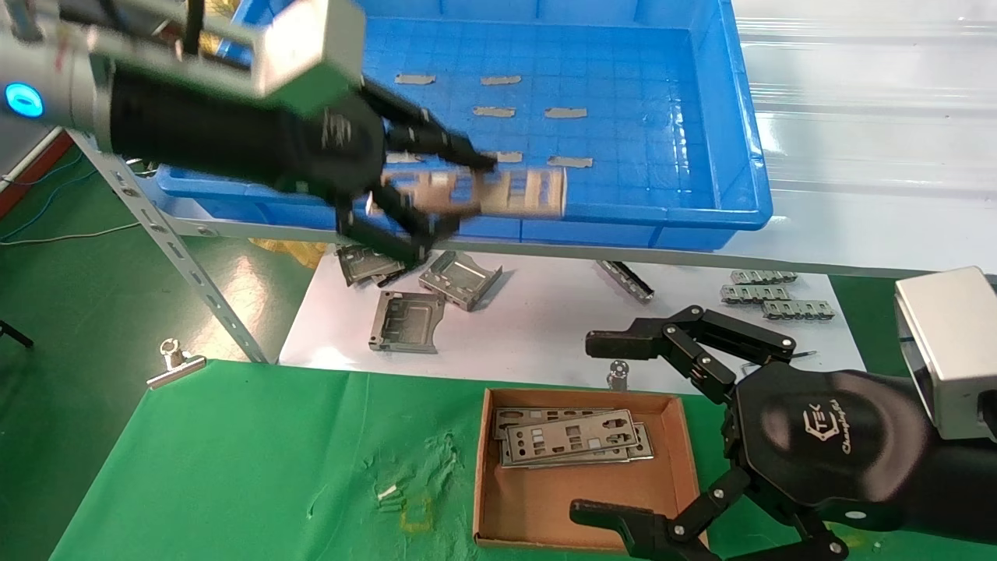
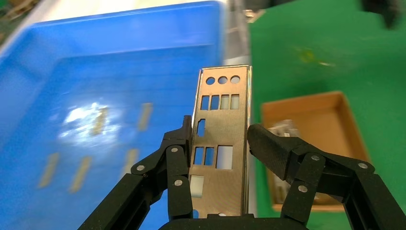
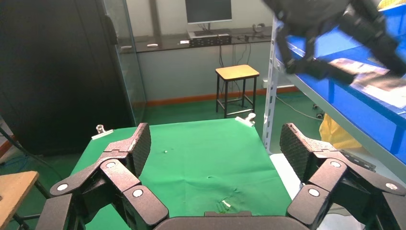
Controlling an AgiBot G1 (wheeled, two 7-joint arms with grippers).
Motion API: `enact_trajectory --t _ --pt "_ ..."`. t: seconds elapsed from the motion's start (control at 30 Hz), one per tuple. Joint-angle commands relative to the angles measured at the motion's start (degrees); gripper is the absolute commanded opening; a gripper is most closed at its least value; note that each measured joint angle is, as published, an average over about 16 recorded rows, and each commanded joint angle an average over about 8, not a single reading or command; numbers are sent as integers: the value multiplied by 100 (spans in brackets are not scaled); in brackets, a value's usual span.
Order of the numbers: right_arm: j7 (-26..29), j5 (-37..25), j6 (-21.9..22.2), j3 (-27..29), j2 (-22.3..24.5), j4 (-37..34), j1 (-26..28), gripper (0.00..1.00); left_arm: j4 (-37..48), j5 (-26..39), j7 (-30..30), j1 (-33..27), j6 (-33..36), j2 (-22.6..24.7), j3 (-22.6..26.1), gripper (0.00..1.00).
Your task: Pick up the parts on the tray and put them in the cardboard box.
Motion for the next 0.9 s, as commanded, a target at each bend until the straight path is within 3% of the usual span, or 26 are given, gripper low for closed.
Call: enact_trajectory --t 0.03,0.23,0.4,0.9 --pt "0 0 0 0 0 0 0 100 -427 -182 26 187 23 -139 136 0" --pt "0 1 0 -1 0 0 0 100 -1731 -1124 -443 687 -22 -656 844 0" --pt "-1 1 1 -1 1 0 0 100 -1814 -1496 -579 983 -113 -596 1371 0" --pt "-1 2 1 -3 1 0 1 100 221 -1223 -386 1890 -1184 1122 1937 0"
